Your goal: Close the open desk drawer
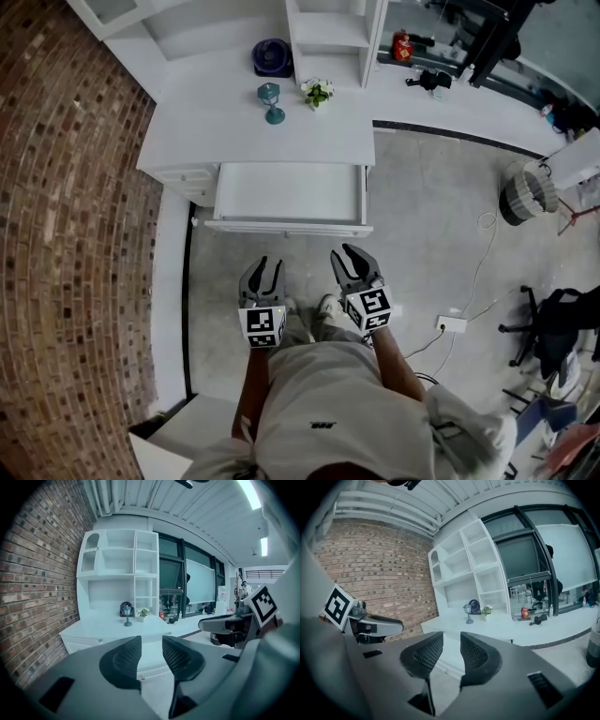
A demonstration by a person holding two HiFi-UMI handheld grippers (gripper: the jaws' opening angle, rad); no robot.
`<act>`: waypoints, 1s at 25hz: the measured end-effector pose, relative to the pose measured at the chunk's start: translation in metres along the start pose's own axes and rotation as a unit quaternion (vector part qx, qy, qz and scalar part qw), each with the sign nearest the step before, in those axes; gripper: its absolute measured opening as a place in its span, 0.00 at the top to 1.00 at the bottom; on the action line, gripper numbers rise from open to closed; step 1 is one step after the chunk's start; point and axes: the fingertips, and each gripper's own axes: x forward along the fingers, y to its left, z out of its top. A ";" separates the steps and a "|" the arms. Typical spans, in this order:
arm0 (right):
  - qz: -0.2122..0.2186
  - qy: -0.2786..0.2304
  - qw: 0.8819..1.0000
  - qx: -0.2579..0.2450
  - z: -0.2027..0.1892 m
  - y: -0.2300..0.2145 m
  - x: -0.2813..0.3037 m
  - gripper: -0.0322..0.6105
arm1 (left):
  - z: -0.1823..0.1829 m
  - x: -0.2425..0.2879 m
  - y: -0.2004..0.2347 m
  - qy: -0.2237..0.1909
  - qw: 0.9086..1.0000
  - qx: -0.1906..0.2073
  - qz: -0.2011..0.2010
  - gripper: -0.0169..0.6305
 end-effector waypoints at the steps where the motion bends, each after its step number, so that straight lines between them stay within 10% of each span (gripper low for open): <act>1: 0.001 0.005 1.000 -0.002 -0.004 -0.001 0.001 0.79 | -0.004 0.003 0.000 0.004 1.000 -0.001 0.000 0.74; 25: 0.011 0.128 0.992 -0.004 -0.119 -0.010 0.069 0.79 | -0.143 0.109 0.016 0.116 0.990 -0.063 -0.045 0.75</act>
